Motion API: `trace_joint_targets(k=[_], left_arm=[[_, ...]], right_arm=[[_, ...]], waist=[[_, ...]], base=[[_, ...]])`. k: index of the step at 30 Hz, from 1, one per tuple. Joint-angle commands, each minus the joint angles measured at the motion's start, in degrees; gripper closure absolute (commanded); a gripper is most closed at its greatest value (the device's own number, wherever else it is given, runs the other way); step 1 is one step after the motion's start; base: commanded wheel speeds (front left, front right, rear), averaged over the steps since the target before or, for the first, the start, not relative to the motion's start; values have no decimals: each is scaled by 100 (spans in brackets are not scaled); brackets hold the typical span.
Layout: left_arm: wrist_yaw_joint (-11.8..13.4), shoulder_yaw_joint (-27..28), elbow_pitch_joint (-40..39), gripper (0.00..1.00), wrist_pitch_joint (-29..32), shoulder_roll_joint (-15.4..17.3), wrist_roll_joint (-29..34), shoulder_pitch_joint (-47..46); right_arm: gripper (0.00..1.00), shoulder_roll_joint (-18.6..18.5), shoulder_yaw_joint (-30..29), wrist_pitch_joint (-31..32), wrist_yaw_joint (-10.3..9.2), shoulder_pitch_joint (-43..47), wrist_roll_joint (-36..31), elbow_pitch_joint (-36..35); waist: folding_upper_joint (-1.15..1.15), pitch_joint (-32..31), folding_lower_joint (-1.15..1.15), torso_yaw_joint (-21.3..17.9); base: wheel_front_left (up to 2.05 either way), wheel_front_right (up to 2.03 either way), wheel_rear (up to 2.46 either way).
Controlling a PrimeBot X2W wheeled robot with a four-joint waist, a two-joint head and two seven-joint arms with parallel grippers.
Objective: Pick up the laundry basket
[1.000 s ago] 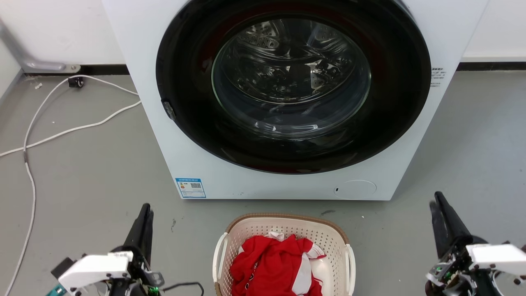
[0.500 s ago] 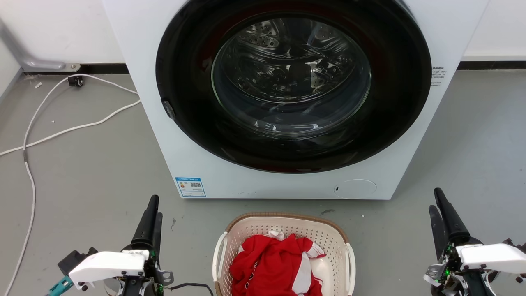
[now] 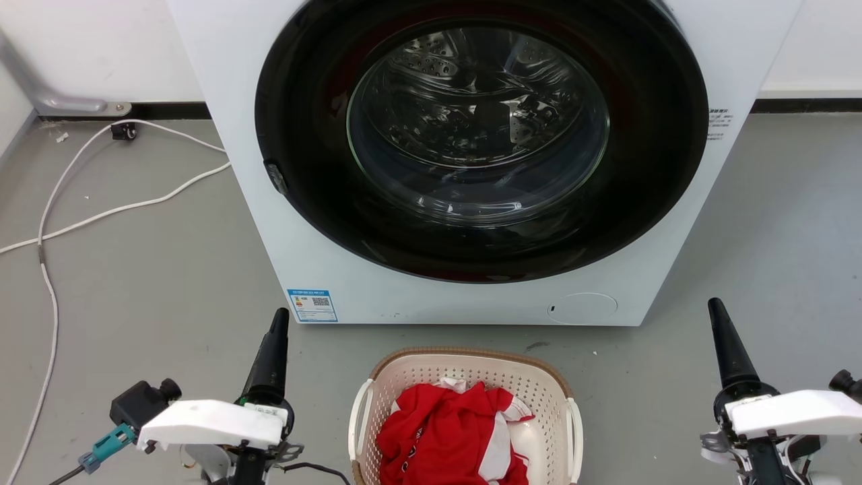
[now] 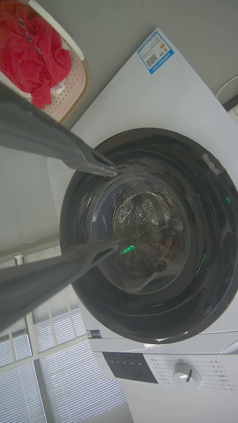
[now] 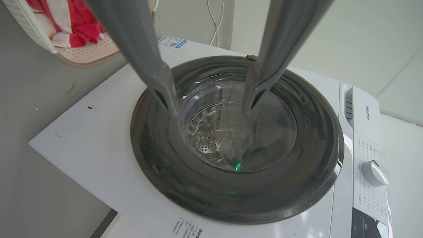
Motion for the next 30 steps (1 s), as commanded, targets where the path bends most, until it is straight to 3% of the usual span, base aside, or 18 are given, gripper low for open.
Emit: trace_joint_targets(k=[1, 15, 30], left_arm=[[-5, -40, -118, 0, -59, 19, 223, -143], [-7, -362, -127, 0, -337, 85, 1787, -92], [-9, -539, -173, 0, -596, 76, 3114, -26]], right_arm=[[0, -16, 13, -55, 1, -44, -233, -119], [0, -75, 225, -339, 1, 74, -2291, -152], [0, -35, 290, -545, 1, 156, -3717, -130]], waist=[[0, -1, 0, 1], [0, -21, 0, 6], [0, -29, 0, 23]], base=[[0, 0, 0], [0, 0, 0], [0, 0, 0]])
